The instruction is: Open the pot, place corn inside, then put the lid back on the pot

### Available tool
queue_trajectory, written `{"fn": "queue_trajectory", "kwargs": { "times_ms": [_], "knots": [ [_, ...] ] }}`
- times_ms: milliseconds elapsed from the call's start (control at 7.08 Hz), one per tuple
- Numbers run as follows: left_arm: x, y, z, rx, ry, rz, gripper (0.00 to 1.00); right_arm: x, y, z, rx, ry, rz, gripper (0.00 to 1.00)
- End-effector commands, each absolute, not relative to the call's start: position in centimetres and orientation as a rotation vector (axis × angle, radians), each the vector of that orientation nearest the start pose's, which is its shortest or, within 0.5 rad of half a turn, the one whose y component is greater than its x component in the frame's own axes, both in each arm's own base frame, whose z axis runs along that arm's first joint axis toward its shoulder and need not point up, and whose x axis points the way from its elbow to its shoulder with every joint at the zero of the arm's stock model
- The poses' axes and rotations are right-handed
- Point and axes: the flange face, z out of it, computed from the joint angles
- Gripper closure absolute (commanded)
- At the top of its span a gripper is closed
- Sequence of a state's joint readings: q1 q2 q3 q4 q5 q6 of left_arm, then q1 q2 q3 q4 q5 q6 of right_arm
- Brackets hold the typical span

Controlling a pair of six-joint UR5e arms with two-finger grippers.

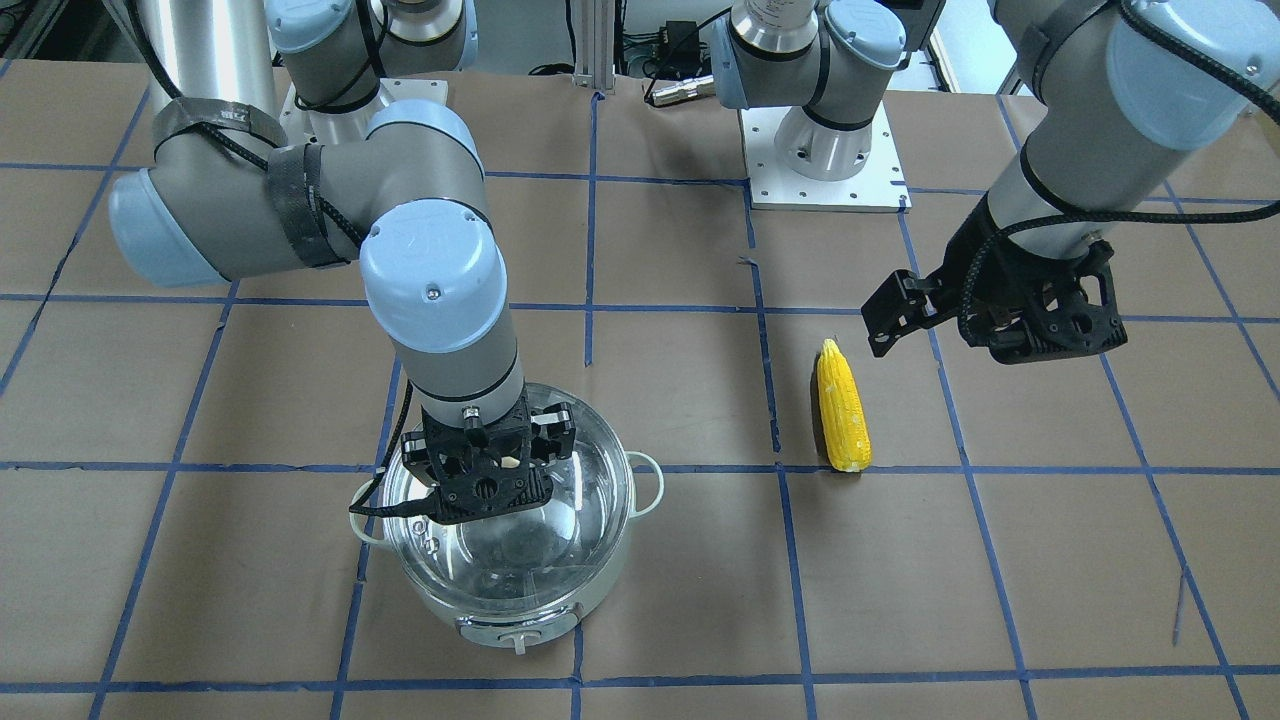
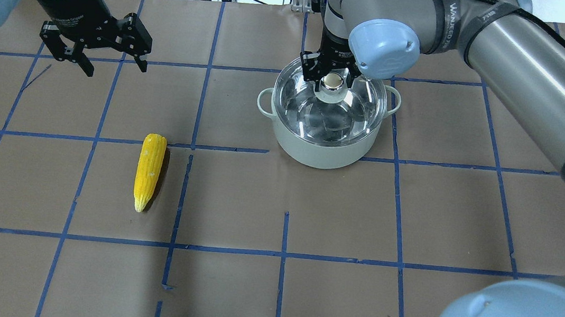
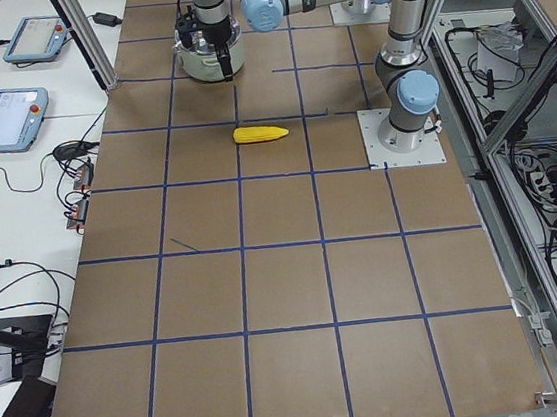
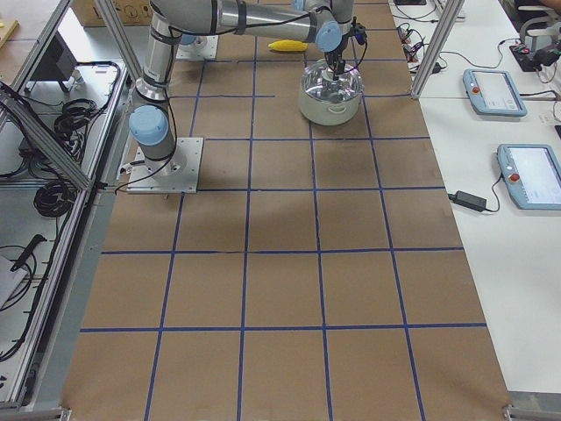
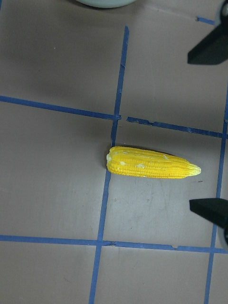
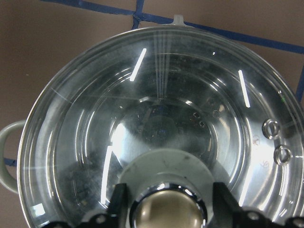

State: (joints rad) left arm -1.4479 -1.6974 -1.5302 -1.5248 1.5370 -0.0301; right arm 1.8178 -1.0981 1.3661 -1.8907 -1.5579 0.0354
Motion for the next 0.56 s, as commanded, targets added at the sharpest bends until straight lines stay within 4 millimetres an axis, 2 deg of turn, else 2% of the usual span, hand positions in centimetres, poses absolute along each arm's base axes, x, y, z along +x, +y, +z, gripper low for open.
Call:
{"fn": "queue_trajectory", "kwargs": {
  "times_ms": [0, 282, 424],
  "knots": [
    [-7.0, -55.2, 44.2, -0.247, 3.167, 0.075, 0.0, 29.6, -62.5, 34.4, -0.33, 3.103, -0.085, 0.51],
    [-7.1, -55.3, 44.6, -0.245, 3.169, 0.063, 0.0, 29.6, -62.6, 34.6, -0.347, 3.103, -0.1, 0.79],
    [-7.0, -55.3, 44.5, -0.245, 3.169, 0.066, 0.0, 29.5, -63.0, 35.7, -0.344, 3.101, -0.126, 0.79]
  ]
}}
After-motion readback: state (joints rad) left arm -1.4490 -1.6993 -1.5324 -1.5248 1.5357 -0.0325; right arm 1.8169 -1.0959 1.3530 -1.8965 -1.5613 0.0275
